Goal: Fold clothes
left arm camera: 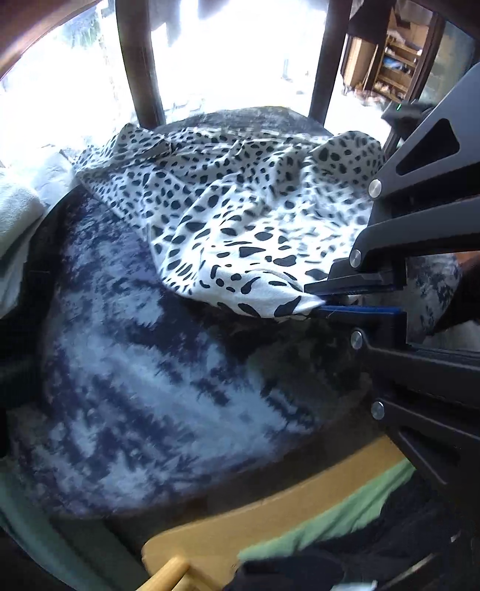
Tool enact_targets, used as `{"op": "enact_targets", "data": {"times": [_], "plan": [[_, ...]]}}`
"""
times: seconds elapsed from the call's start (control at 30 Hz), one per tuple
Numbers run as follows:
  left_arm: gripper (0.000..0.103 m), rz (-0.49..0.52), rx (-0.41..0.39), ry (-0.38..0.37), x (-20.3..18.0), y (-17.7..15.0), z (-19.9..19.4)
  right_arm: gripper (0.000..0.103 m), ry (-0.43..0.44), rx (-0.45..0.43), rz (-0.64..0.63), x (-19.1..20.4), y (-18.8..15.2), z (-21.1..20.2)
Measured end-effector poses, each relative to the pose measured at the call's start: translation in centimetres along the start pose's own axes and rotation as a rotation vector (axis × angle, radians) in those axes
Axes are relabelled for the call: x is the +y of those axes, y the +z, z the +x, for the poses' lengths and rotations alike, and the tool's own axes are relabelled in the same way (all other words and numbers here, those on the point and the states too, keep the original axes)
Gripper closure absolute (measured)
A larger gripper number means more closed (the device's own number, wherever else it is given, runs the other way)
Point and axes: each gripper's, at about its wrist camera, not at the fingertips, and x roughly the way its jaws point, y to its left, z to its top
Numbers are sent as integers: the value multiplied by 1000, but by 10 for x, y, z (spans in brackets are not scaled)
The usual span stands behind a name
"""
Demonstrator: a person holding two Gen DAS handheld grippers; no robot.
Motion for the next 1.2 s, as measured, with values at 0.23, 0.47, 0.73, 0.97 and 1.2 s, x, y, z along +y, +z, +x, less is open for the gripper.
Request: {"op": "enact_targets", "data": {"times": [0.23, 0.47, 0.73, 0.97, 1.2], "plan": [[102, 113, -9, 140, 8, 9, -32, 98, -47, 150, -189, 35, -58, -16], [102, 137, 3, 224, 26, 3, -51, 98, -62, 237, -252, 54, -93, -30], [101, 130, -23, 348, 60, 0, -92, 99, -32, 362, -332, 118, -96, -32], [102, 109, -16, 271, 51, -8, -104, 99, -45, 339, -294, 146, -63, -58], [101, 186, -31, 189, -25, -19, -144, 99, -87, 121, -502, 191, -24, -189]]}}
